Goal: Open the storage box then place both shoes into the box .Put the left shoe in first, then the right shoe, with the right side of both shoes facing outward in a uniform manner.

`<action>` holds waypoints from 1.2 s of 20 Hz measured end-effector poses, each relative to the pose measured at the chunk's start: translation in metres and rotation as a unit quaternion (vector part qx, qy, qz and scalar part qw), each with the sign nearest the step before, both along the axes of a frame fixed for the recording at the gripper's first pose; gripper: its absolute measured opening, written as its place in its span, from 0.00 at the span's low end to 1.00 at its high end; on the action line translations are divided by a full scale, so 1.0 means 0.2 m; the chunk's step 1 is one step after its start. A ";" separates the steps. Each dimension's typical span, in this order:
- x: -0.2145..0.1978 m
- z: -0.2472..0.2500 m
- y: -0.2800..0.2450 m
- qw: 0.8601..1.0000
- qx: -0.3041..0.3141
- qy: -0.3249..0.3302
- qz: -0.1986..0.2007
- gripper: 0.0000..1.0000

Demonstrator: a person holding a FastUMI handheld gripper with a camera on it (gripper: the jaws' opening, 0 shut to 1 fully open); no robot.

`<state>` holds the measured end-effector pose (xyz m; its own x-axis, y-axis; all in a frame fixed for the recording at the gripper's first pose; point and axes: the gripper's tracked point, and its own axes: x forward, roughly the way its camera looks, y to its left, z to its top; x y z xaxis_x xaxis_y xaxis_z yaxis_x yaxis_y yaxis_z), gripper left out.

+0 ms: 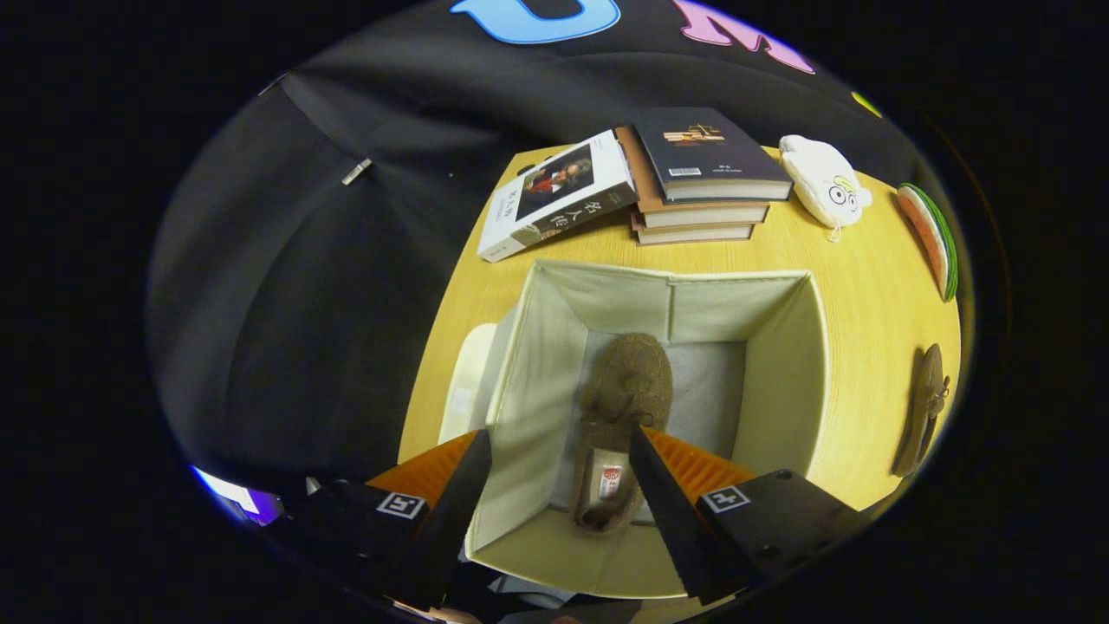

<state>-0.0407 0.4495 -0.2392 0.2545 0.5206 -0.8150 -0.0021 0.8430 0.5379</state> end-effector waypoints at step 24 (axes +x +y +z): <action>-0.36 -0.33 -2.24 0.985 -0.108 -0.124 -0.048 0.99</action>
